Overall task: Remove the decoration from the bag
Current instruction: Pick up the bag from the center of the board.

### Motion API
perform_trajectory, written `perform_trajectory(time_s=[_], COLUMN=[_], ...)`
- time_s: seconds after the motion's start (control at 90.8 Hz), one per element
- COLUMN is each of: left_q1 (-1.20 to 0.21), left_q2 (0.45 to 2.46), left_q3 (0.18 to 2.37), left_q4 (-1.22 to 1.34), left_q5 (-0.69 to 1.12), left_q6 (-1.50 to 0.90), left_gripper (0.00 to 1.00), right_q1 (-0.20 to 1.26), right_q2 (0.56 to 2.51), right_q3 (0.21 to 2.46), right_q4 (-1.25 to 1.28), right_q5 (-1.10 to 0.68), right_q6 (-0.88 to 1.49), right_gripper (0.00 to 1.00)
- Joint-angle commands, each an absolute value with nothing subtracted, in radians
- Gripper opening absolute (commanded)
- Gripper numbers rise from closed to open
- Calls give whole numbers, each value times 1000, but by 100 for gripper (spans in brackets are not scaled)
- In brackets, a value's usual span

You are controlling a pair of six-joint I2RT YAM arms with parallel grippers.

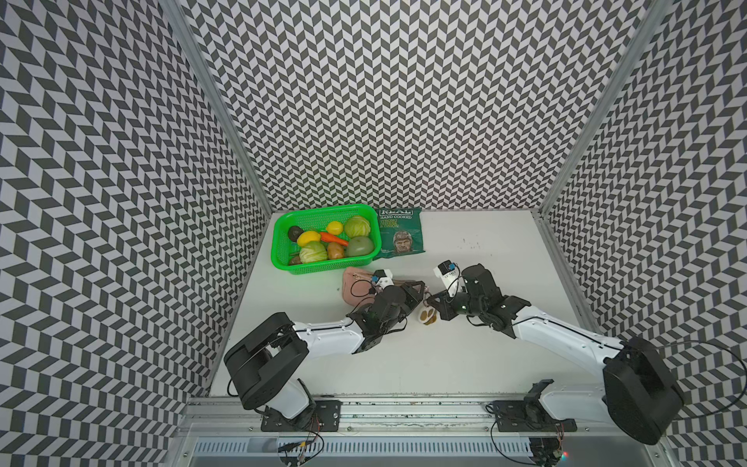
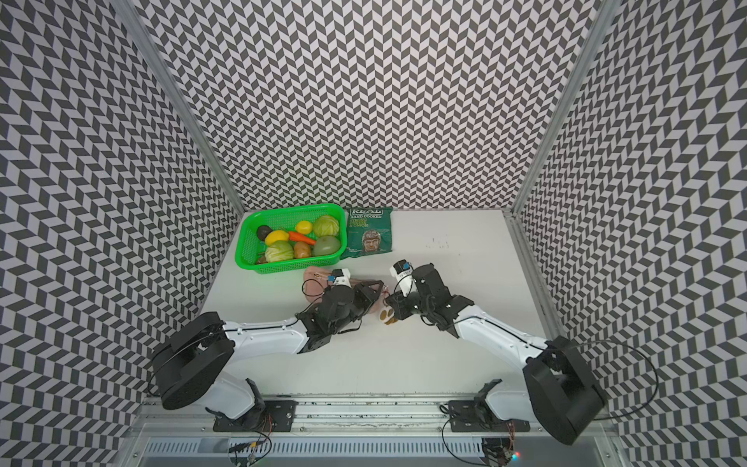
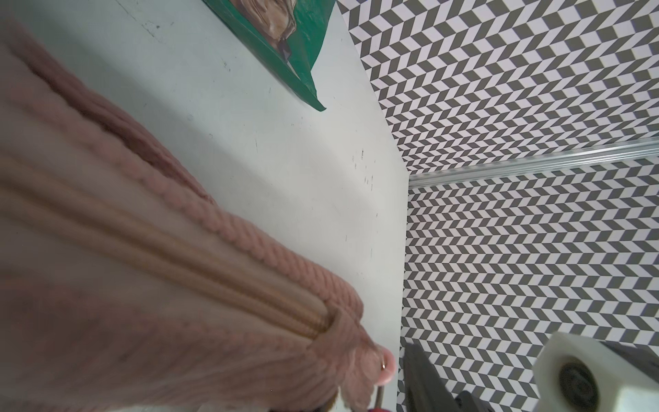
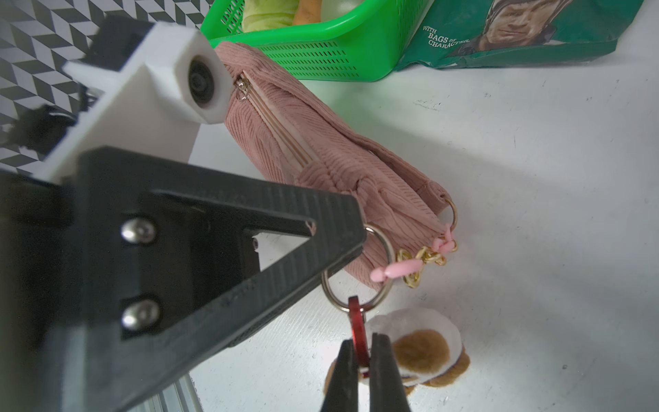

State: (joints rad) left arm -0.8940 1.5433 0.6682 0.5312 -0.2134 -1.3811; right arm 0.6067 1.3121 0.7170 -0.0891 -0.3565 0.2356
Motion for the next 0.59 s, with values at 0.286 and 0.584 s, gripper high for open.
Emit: perform_trajectory(time_s=[0.286, 0.584], left_q1=[-874, -864], left_q2=[1556, 1508], left_q3=[691, 677], left_q4=[563, 546], left_q5=[-228, -203], left_q6=[-1346, -1298], left_gripper=[15, 0], right_q1=[612, 610], right_q2=[1303, 1289], right_q3=[698, 686], right_q4=[-38, -38], right_q5=[-374, -338], right_q6=[233, 240], right_gripper=[0, 11])
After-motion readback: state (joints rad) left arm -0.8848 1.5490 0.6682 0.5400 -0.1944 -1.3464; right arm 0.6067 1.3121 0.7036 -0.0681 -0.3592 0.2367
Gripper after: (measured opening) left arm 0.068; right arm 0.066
